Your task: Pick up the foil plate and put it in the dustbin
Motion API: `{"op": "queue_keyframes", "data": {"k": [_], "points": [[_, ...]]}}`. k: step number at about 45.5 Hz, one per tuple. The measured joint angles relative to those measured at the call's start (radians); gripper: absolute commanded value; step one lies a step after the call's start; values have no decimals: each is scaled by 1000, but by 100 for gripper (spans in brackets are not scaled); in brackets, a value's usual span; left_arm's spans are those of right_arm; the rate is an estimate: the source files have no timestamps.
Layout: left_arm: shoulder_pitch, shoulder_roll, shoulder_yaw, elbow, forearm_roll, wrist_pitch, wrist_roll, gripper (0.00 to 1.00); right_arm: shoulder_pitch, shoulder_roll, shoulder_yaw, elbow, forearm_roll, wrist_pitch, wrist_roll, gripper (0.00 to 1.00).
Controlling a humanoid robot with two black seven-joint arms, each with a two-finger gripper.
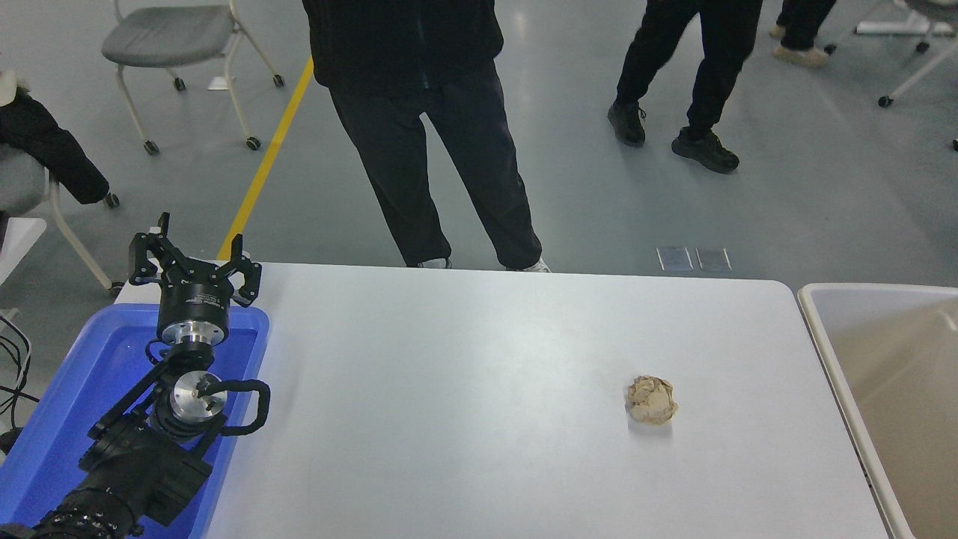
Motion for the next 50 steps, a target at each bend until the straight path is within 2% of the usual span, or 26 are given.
{"op": "queue_keyframes", "data": {"k": [6,12,19,36,50], "points": [[0,0,0,0,0,0,0,99,-162,146,27,-228,250,-112,-1,0],[0,0,0,0,0,0,0,99,-284,250,78,-364,436,-194,-6,0],[0,0,0,0,0,0,0,99,-404,341,179,-455,589,-283,-11,0],[0,0,0,0,0,0,0,99,-629,451,486,-526,840,-406,-37,0],[0,0,0,0,0,0,0,99,-720,510,612,-535,920,-428,-43,0]]}}
